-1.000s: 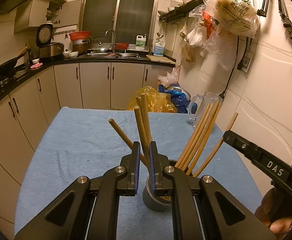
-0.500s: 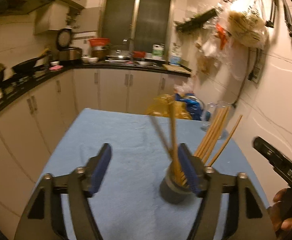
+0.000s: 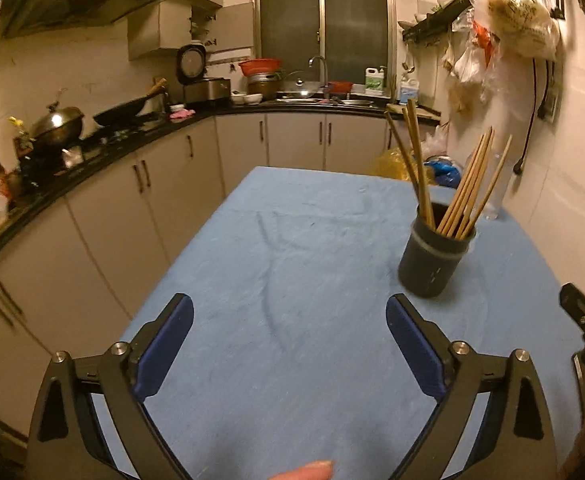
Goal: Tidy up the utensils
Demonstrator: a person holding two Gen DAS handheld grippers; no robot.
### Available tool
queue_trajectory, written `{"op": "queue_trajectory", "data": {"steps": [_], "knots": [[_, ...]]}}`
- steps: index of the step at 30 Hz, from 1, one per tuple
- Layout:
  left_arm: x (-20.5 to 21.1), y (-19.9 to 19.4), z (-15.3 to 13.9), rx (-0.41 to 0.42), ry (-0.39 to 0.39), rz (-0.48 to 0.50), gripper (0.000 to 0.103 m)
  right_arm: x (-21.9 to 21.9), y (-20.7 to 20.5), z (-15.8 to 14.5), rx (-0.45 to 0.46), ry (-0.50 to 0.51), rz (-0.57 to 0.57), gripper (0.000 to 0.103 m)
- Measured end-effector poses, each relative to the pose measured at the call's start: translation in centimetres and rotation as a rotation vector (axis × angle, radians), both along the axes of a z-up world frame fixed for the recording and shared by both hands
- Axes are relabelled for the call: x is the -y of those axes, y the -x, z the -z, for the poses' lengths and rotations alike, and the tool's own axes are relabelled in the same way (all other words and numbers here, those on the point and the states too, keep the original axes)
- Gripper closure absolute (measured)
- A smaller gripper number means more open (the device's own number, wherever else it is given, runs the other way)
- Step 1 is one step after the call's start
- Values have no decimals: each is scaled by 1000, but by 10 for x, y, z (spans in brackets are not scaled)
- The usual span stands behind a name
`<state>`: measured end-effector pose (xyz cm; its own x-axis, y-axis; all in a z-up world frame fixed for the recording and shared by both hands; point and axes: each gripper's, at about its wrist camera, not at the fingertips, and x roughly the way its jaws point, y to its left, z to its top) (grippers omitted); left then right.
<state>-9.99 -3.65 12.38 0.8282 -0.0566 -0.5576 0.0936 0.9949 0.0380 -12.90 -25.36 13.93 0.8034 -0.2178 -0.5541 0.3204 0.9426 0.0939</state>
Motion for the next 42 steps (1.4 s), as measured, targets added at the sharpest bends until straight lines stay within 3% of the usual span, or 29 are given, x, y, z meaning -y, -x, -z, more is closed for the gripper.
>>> {"op": "queue_trajectory", "data": {"steps": [8,16,20,42], "knots": [[2,61,-3,32,-49,81,6,-24,62,-8,45,13,36,1],[-1,95,-5,104,-137,-64,6,-39,95,-5,55,20,49,1],[-6,94,3,55,-72,-57,6,-43,92,1,35,46,39,1],[-5,87,22,9,-77,-36,6,-48,78,14,-11,54,36,1]]}}
